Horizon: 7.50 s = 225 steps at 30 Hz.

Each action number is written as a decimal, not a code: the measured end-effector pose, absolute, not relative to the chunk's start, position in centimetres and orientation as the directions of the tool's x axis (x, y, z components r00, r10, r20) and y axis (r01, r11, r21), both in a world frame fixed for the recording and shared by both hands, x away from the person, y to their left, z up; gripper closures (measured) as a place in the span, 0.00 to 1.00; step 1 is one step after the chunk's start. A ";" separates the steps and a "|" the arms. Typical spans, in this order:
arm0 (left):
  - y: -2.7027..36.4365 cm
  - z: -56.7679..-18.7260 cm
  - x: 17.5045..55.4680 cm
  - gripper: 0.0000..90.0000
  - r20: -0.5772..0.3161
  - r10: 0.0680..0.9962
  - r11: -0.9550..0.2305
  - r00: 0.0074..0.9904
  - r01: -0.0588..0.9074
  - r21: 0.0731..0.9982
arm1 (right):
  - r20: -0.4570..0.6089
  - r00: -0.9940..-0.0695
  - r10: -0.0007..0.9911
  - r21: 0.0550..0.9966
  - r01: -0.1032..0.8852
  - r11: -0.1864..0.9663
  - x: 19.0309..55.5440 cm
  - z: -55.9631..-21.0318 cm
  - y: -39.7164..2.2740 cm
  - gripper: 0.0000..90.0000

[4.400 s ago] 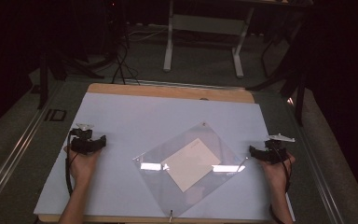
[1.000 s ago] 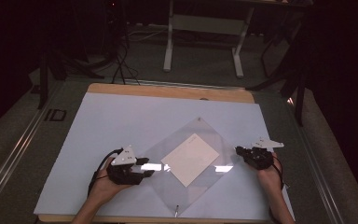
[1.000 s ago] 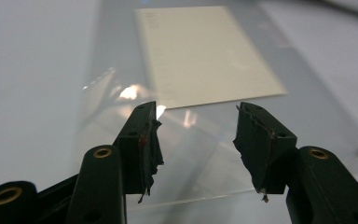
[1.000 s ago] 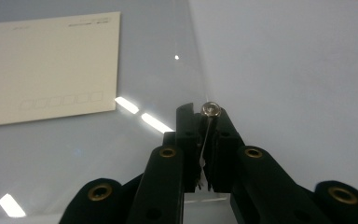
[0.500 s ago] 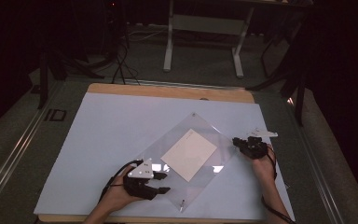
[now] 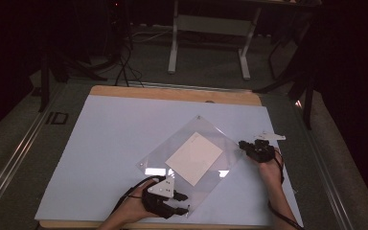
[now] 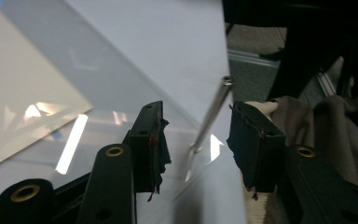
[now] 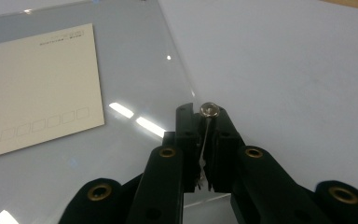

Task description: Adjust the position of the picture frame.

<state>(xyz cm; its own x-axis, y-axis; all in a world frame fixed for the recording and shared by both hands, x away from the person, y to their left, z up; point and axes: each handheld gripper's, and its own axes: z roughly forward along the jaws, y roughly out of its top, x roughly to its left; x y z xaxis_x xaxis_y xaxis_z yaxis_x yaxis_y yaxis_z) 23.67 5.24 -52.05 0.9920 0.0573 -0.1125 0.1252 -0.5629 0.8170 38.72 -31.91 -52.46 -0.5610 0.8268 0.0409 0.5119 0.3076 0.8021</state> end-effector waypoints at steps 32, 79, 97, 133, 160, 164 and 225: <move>2.5 -51.8 22.6 0.92 0.203 0.117 -0.689 0.972 -0.067 0.721 | 0.083 -0.514 0.854 0.808 0.536 0.244 41.0 -52.6 -30.5 0.94; -0.2 -51.6 23.7 0.91 0.164 0.173 -0.678 0.971 -0.003 0.735 | 0.199 -0.670 0.715 0.774 0.555 0.305 49.8 -52.6 -8.6 0.90; 6.4 -50.7 25.9 0.65 0.062 0.295 -0.573 0.953 0.125 0.810 | 0.057 -0.723 0.689 0.772 0.470 0.428 45.8 -51.7 -12.7 0.68; 9.9 -50.1 36.4 0.64 0.017 0.641 -0.475 0.767 0.379 0.794 | 0.087 -0.703 0.706 0.761 0.505 0.408 38.6 -51.3 -19.4 0.11; 9.9 -50.1 42.1 0.64 -0.015 0.687 -0.441 0.727 0.433 0.786 | 0.051 -0.802 0.596 0.779 0.406 0.478 31.1 -51.8 -22.1 0.59; 9.6 -50.3 42.7 0.65 -0.028 0.685 -0.435 0.728 0.439 0.786 | 0.045 -0.823 0.566 0.786 0.379 0.488 29.9 -52.0 -22.1 0.62; 5.2 -53.3 48.7 0.88 -0.065 0.757 -0.389 0.650 0.528 0.755 | 0.011 -0.939 0.343 0.785 0.221 0.579 23.2 -53.8 -17.8 0.90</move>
<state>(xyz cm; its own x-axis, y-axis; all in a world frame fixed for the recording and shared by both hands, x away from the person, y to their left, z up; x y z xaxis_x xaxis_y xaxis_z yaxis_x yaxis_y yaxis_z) 48.74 5.25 -53.26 0.6497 0.7574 -0.0649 0.5284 -0.3886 0.7548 23.16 -17.77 -53.77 -0.9392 0.3432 0.0110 0.2208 0.5790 0.7849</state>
